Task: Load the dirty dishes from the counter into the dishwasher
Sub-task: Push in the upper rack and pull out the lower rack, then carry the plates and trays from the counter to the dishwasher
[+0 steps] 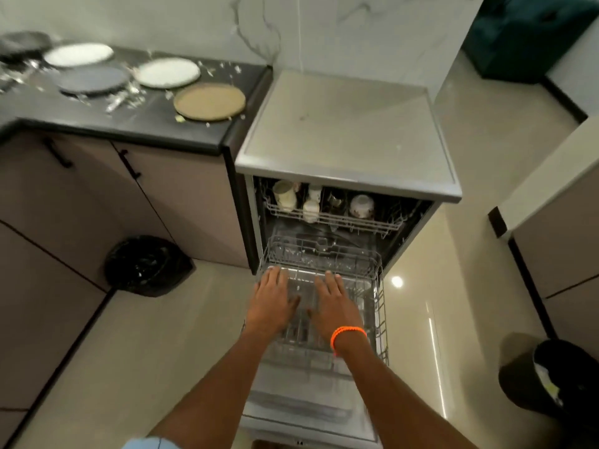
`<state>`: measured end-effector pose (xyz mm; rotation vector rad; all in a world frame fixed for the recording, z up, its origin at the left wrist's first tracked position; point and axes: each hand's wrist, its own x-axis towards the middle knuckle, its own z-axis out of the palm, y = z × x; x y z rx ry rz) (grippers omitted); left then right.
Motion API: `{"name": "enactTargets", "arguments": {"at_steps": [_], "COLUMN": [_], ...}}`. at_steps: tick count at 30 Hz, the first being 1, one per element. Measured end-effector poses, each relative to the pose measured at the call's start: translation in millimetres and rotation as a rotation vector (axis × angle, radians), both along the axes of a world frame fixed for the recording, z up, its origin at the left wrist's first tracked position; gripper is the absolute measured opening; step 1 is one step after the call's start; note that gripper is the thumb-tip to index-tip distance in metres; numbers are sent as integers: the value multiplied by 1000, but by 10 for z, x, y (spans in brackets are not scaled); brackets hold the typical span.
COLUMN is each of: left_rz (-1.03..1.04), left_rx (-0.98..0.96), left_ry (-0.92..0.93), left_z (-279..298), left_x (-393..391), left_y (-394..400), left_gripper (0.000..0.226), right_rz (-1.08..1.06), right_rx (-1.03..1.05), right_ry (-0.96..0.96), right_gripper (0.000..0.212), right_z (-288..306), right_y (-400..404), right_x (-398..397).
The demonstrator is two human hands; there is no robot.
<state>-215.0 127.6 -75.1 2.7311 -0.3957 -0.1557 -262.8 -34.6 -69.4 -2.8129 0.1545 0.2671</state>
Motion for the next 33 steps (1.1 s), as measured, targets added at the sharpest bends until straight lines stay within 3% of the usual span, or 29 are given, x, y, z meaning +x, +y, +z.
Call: {"name": "enactTargets", "arguments": {"at_steps": [11,16,24,33], "left_rz": [132,228,289,330], "left_rx": [-26,-33,-56,-98], "left_ry": [-328,-465,-531,-510], "left_z": [2656,3716,4416,4569], "left_x": [179,90,133,675], "left_y": [702,1160,1767,2643], "left_gripper": [69,66,67,69], "right_rz": [79,142,185,150], "right_rx": [-18,15,4,44], "right_ry": [-334,-426,-558,-571], "right_gripper": [74,75,75,77], "right_z": [2496,3305,4208,4442], "right_y": [513,882,1471,2323], "right_x": [341,218,407,1121]}}
